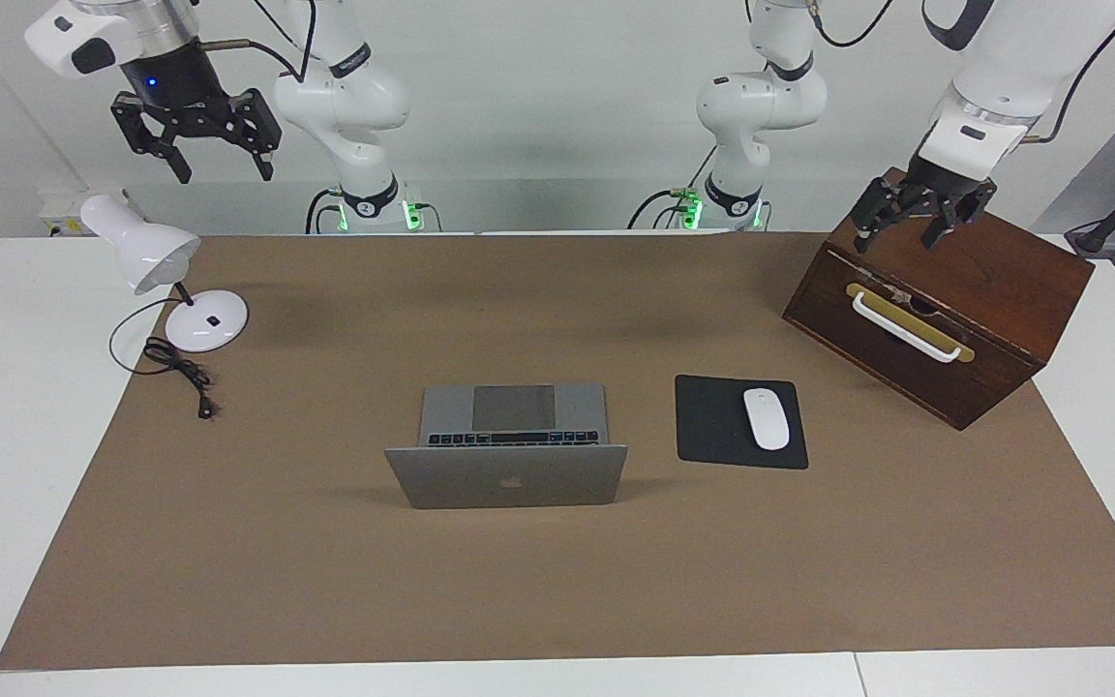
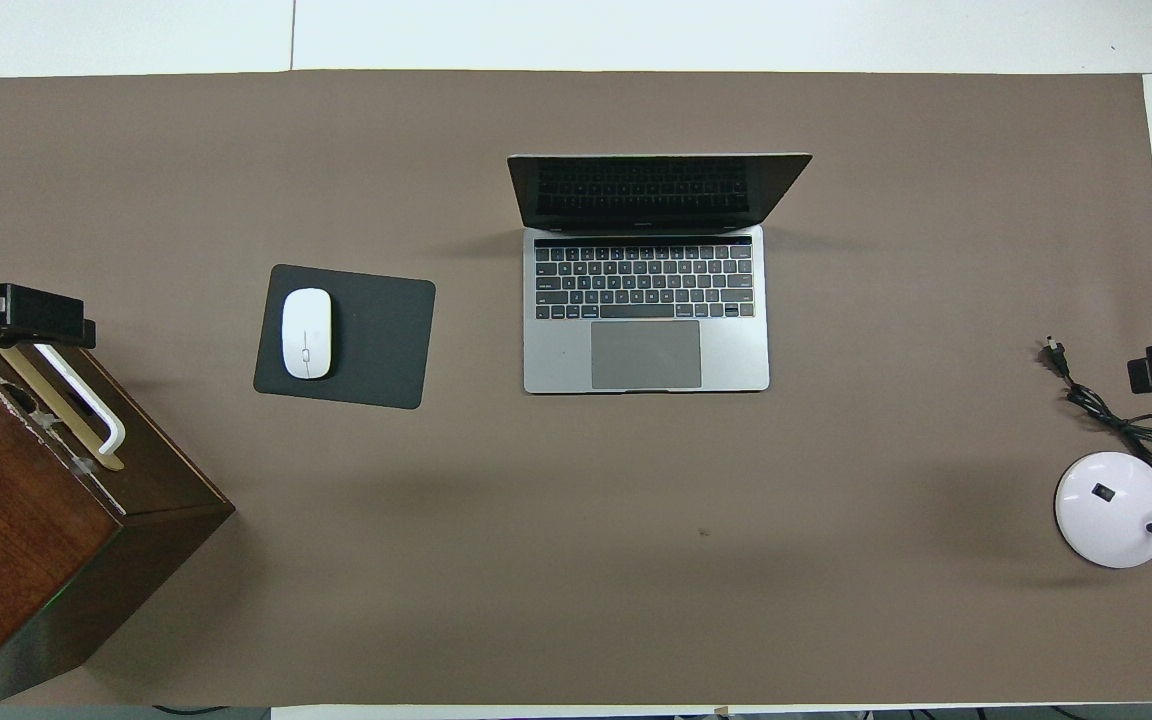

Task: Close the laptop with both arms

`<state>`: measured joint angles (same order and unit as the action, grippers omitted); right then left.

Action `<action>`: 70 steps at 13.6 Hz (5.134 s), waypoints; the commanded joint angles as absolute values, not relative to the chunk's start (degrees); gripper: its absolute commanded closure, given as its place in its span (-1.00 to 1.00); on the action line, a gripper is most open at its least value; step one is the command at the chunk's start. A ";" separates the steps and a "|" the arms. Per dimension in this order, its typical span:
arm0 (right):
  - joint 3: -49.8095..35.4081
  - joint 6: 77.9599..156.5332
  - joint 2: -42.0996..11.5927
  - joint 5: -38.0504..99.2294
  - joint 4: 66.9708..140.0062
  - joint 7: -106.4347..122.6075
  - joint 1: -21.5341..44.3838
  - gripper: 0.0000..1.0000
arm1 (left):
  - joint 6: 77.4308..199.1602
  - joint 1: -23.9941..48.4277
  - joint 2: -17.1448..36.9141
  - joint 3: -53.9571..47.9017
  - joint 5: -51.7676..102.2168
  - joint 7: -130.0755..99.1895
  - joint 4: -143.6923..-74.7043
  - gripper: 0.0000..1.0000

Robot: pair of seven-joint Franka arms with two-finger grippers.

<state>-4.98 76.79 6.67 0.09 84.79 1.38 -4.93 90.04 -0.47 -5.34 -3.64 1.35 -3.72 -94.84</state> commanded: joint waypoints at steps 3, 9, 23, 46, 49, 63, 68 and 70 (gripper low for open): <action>-5.54 76.82 6.68 0.09 84.55 0.35 -5.62 -1.00 | 88.86 -1.32 -5.45 -4.31 0.70 -3.78 -94.13 -1.00; -5.62 77.08 6.85 0.18 84.55 0.18 -5.62 -1.00 | 88.77 -1.23 -5.45 -4.39 0.70 -3.78 -94.13 -1.00; -5.89 90.86 6.68 0.09 89.90 19.04 -5.54 -1.00 | 88.77 -0.70 -5.71 -5.10 0.70 -4.75 -94.04 0.83; -13.36 106.43 6.77 -2.37 103.10 49.03 -6.24 -1.00 | 137.08 7.45 -17.23 -5.89 16.43 -6.15 -126.80 1.00; -14.68 106.44 7.12 -3.60 104.76 53.68 -6.24 -1.00 | 144.39 10.19 -17.66 -5.89 16.61 -6.24 -131.91 1.00; -23.45 116.81 -3.05 -2.10 99.96 63.63 -7.82 -1.00 | 180.85 26.62 -8.63 -5.89 16.79 -5.97 -145.28 1.00; -27.41 115.49 -11.15 -6.68 93.17 59.85 -7.12 -1.00 | 190.46 28.56 -0.62 -5.80 16.70 -5.89 -144.49 1.00; -29.17 113.56 -15.45 -10.88 88.96 56.37 -7.03 -1.00 | 193.94 29.00 2.44 -5.89 16.61 -5.63 -144.32 1.00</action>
